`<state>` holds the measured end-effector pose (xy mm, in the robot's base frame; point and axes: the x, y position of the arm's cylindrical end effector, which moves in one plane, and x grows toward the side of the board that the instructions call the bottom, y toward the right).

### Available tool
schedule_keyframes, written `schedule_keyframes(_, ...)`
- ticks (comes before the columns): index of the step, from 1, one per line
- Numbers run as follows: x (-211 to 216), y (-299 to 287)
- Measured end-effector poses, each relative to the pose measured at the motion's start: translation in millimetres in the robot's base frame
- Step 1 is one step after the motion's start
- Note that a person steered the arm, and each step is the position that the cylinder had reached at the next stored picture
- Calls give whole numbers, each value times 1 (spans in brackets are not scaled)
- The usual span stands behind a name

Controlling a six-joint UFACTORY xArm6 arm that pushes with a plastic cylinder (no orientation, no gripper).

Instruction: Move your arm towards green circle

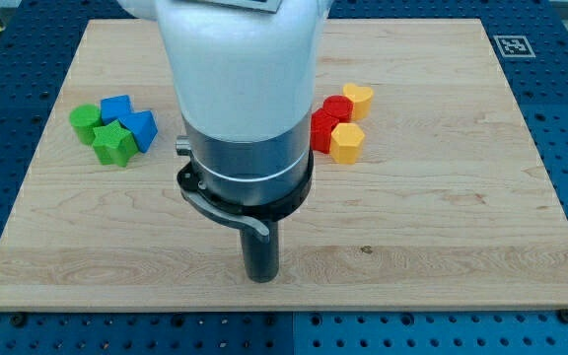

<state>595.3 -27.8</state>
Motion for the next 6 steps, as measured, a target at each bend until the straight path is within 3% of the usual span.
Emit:
schedule_keyframes(1,-8,-9)
schedule_keyframes(4,-80,-172)
schedule_keyframes(6,-128,-238)
